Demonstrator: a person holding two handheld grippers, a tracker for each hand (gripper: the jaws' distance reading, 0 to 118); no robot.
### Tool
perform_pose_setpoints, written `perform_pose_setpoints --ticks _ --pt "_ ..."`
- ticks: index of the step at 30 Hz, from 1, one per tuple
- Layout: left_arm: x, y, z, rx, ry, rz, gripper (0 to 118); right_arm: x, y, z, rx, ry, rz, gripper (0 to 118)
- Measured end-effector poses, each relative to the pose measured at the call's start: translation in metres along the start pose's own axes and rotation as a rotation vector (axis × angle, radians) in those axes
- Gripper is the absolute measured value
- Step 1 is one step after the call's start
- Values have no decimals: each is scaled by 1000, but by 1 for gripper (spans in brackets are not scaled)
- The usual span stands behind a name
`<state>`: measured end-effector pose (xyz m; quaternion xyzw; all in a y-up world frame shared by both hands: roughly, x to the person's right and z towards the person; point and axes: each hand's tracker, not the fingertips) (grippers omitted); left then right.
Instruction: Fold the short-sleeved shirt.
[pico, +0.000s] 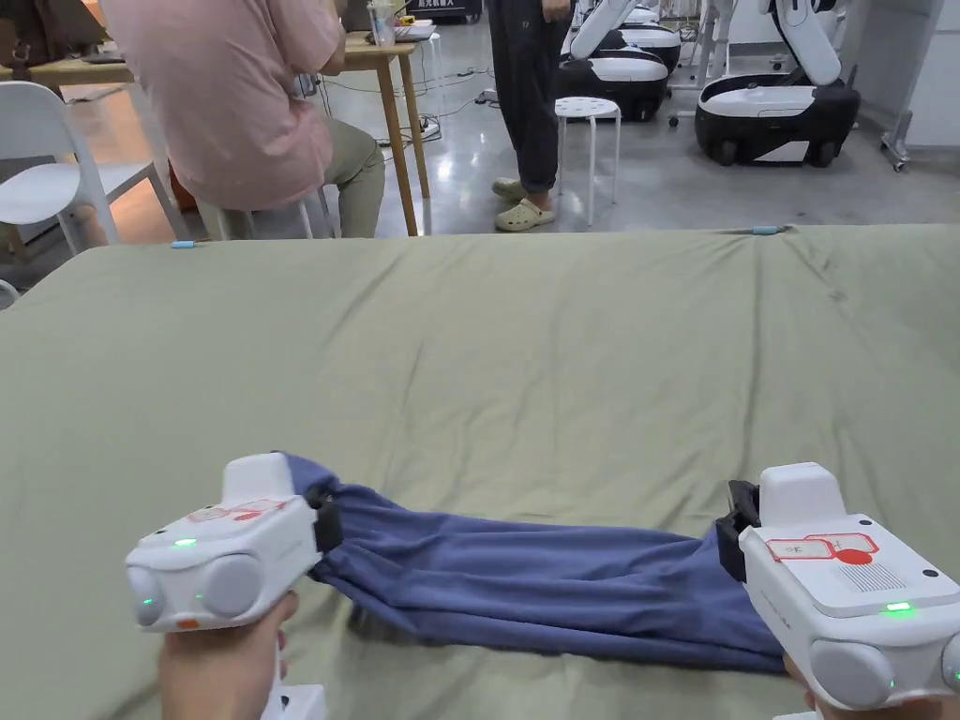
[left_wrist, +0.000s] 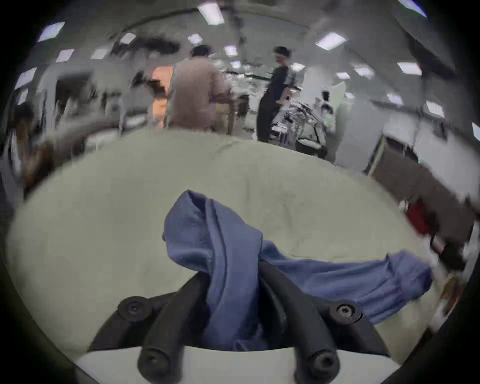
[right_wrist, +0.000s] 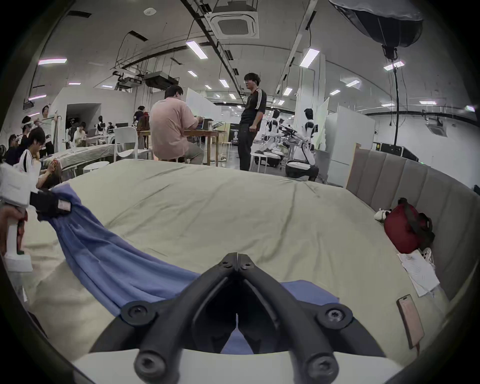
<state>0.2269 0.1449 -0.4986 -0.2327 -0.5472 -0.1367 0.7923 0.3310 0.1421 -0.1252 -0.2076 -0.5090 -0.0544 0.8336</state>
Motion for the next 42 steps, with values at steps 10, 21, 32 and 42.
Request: perform_pose_setpoints --ticks 10,21,32,42 --pt "225 -65 -35 -63 20 -581 7 28 -22 10 -15 42 -27 0" --pt "149 -24 11 11 -175 47 97 46 -26 14 -22 118 -40 0" --pt "172 -80 -51 -218 -281 205 0 63 -27 10 -28 106 -70 0" --pt "189 -60 -12 -68 -349 190 0 67 -30 8 -49 87 -87 0"
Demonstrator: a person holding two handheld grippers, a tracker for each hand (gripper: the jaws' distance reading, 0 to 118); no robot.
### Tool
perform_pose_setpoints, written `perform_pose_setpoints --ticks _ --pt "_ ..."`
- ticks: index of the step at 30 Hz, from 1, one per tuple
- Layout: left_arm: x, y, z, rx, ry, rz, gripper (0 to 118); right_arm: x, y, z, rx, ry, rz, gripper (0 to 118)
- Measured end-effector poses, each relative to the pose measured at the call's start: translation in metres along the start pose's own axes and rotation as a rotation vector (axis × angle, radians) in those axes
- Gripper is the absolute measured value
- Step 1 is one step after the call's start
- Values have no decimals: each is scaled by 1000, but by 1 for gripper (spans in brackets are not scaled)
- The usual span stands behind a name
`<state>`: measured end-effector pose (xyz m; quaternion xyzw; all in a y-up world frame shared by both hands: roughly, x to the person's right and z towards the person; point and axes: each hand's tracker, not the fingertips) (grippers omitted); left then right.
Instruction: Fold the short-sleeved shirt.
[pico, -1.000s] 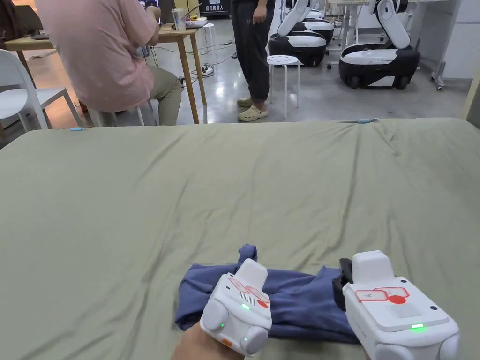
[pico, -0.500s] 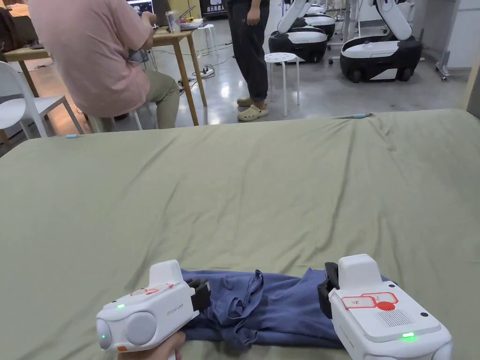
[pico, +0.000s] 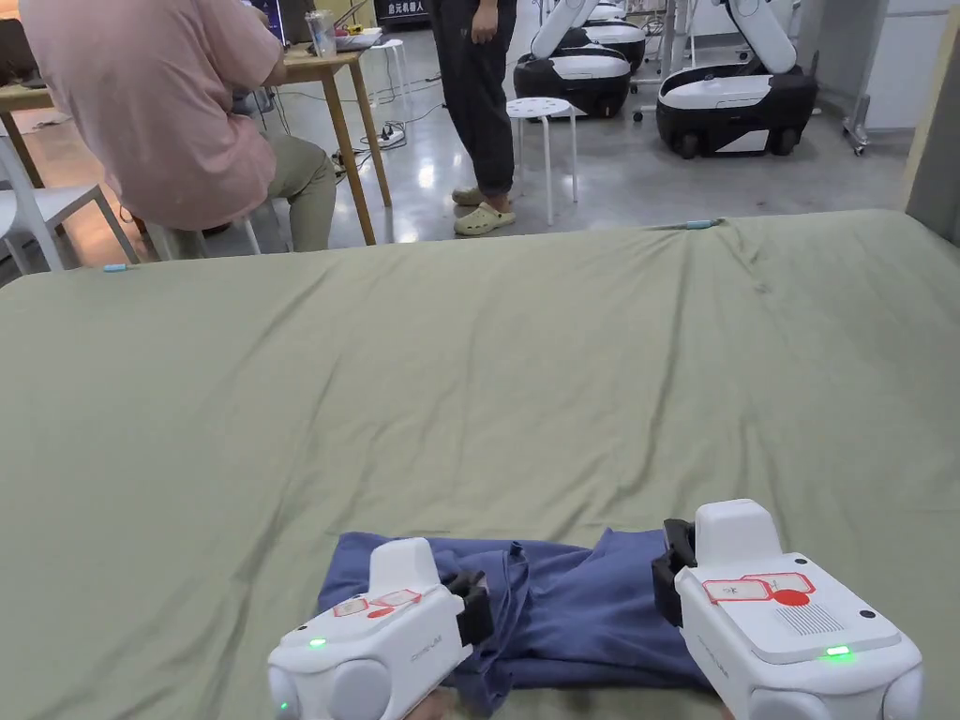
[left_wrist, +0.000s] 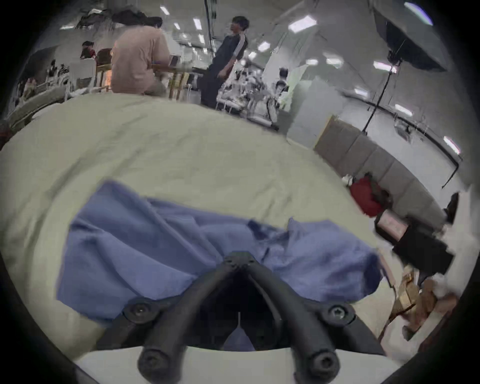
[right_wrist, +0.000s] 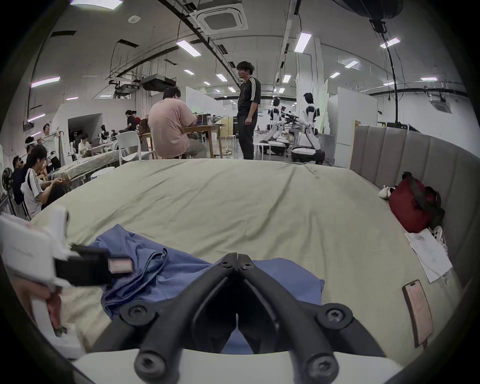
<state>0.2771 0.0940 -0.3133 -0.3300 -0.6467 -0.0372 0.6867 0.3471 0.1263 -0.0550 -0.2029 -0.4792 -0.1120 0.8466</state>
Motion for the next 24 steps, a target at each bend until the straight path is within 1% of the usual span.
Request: perform_pose_setpoints --ticks 2,3,6,7,8,9,10,11,12,13,14,15,17,18,19,20,21,23,24 --pt "-11 11 5 -13 29 -29 0 -2 -1 0 2 2 13 0" --pt "-22 14 5 -27 47 -8 0 -3 -1 -1 -2 3 19 0" --pt "-55 21 23 24 17 151 1 -6 -1 -2 0 11 26 0" --pt "-64 22 29 40 -7 187 19 -7 -1 -2 1 11 29 0" --pt "-74 23 34 43 -19 213 52 -9 -1 -1 2 10 31 0" --pt "-83 25 39 33 -7 210 88 -11 -1 -2 3 8 33 0" --pt "-90 25 42 39 18 210 88 -9 0 -2 5 8 34 0" --pt "-101 24 44 51 46 226 100 -10 0 -3 5 6 38 0" --pt "-115 20 51 102 44 289 118 -12 0 -3 6 5 41 0" --pt "-126 21 51 116 47 354 114 -13 -1 -2 4 5 40 0" --pt "-141 18 49 87 16 450 114 -10 -1 -3 2 5 38 0" --pt "-156 12 44 61 -49 569 118 -10 -1 -3 1 3 38 0" --pt "-174 0 31 38 -158 743 118 -13 -1 -2 2 3 37 0" --pt "-180 -7 22 27 -237 810 118 -10 -1 -1 4 5 33 0" --pt "-183 -16 10 -5 -307 877 115 -9 -1 -1 3 7 31 0" --pt "-183 -24 -2 -5 -397 917 107 -11 -1 -1 1 7 30 0" --pt "-175 -28 -8 2 -443 931 95 -12 -2 -1 -1 6 30 0" --pt "-168 -29 -21 1 -413 918 74 -8 -1 -1 -3 7 28 0" --pt "-165 -29 -25 2 -366 894 45 -8 -2 -1 -3 7 23 0"
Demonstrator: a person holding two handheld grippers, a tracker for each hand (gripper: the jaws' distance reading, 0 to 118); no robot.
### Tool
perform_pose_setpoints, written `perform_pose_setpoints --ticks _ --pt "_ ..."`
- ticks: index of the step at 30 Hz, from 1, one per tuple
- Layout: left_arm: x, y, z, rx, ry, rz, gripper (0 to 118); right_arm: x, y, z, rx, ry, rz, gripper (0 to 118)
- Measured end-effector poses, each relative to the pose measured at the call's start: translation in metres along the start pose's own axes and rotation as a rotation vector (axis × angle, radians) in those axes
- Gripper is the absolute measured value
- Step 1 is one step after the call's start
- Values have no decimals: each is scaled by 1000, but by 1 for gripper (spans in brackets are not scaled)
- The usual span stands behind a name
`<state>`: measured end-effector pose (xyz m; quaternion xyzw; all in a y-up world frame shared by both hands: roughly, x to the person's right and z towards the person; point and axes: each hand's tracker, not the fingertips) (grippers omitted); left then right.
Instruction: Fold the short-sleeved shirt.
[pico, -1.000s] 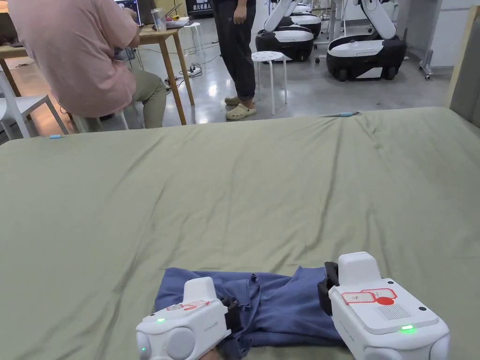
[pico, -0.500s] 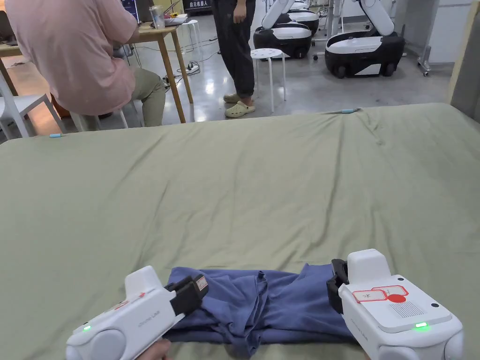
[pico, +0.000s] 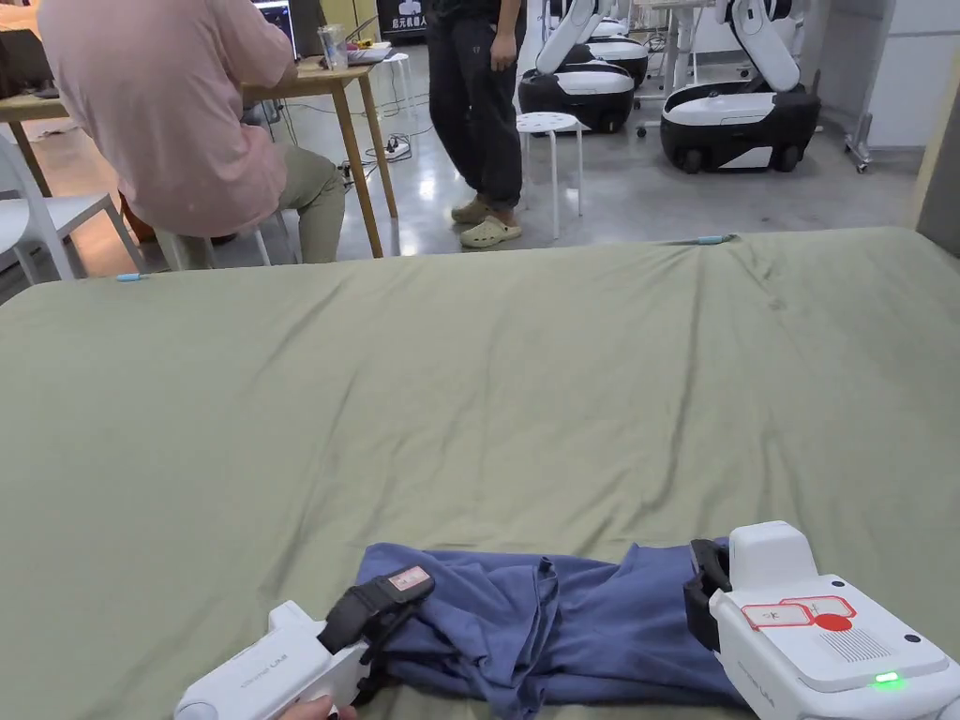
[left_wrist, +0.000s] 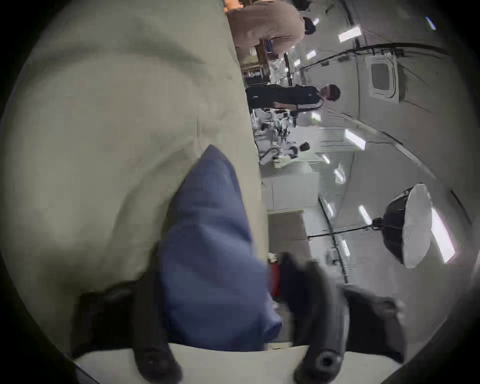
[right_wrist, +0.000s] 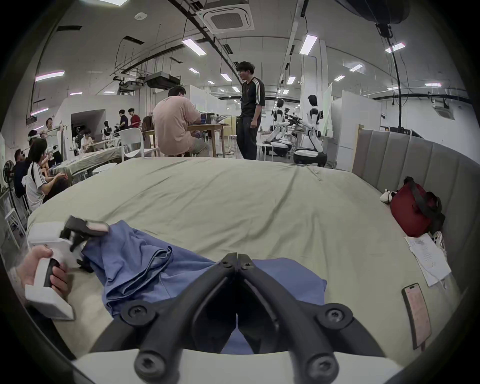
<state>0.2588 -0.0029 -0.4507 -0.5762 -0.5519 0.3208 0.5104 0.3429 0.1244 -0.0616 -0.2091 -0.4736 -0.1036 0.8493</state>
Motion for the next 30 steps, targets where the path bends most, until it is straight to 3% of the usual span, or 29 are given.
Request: perform_pose_setpoints --ticks 1,2,5,12,18,21,25,29,30 --pt "2 0 -4 12 83 -36 16 0 0 0 1 -2 -3 0" --pt "5 0 -5 47 192 -90 14 3 -1 1 4 -8 -4 0" --pt "32 2 11 105 134 -224 12 11 -1 3 5 -14 -8 0" --pt "96 45 73 277 407 -698 12 14 1 6 1 -58 27 0" --pt "164 -12 51 326 462 -1142 12 18 2 7 12 -73 28 0" --pt "181 -71 9 269 456 -1437 12 25 1 9 15 -81 18 0" --pt "167 -150 -46 55 461 -1714 12 30 0 13 19 -86 -3 0" --pt "126 -189 -84 -76 602 -1805 12 29 -1 13 21 -74 -17 0" --pt "119 -191 -89 -97 617 -1804 22 28 -1 13 21 -68 -21 0"
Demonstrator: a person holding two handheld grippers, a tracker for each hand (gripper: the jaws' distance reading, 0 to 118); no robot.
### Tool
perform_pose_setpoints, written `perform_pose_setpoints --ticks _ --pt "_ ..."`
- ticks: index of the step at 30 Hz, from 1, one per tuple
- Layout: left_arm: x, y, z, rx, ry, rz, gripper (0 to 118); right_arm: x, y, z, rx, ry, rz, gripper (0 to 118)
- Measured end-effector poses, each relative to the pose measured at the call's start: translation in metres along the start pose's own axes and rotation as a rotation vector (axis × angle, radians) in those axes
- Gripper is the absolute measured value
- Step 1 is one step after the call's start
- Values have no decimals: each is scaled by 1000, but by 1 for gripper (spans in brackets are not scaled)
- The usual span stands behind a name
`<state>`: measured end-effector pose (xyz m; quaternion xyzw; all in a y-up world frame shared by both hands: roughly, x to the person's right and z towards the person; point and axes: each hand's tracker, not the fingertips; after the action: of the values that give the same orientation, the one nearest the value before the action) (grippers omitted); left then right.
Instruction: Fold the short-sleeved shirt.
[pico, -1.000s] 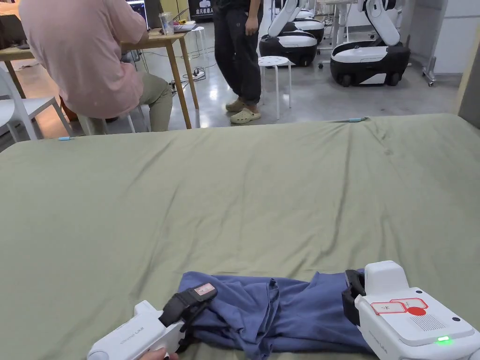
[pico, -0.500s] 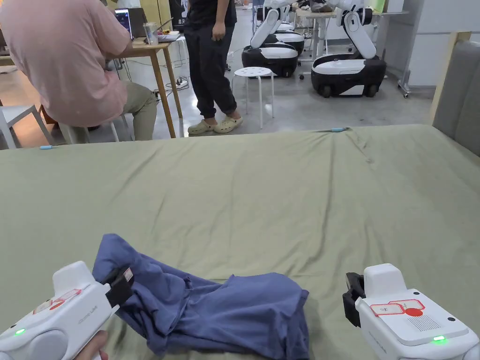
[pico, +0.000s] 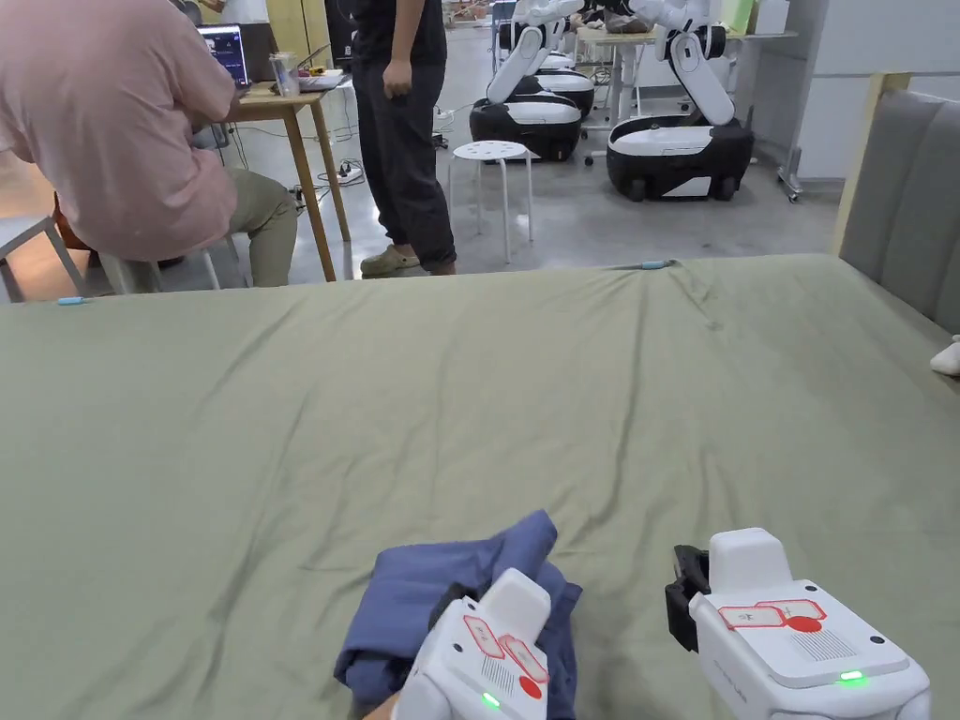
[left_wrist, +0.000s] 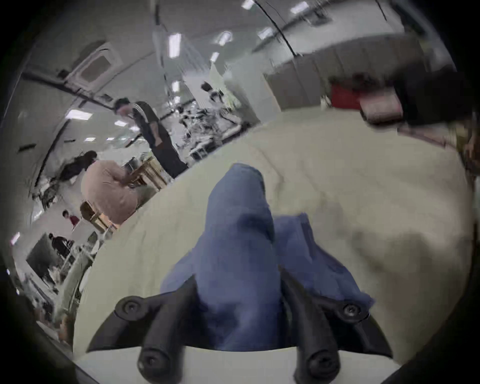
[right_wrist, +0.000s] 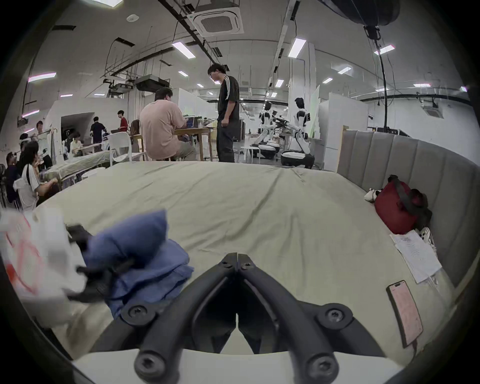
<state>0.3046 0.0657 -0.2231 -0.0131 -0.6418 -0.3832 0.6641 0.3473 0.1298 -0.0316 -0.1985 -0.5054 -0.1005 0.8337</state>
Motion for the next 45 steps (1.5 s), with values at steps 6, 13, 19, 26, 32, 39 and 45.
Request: perform_pose_setpoints --ticks 6,13,19,26,32,39,45 --pt "-57 8 29 119 -276 373 100 -6 -1 -3 -8 29 -4 0" --pt "-147 -13 38 121 -338 920 7 -18 -1 -5 -26 58 12 0" --pt "-113 -33 22 2 -601 999 0 -27 -1 -7 -41 68 37 0" --pt "-41 -34 -3 -88 -665 957 0 -27 -3 -10 -63 69 56 0" --pt "-71 -39 6 -27 -610 982 0 -35 -1 -24 -132 167 9 0" --pt "-164 -85 28 77 -452 1134 82 -74 14 -70 -241 450 -45 0" --pt "-197 -149 -13 -36 -566 1433 114 -66 -13 -102 -433 320 -40 0"
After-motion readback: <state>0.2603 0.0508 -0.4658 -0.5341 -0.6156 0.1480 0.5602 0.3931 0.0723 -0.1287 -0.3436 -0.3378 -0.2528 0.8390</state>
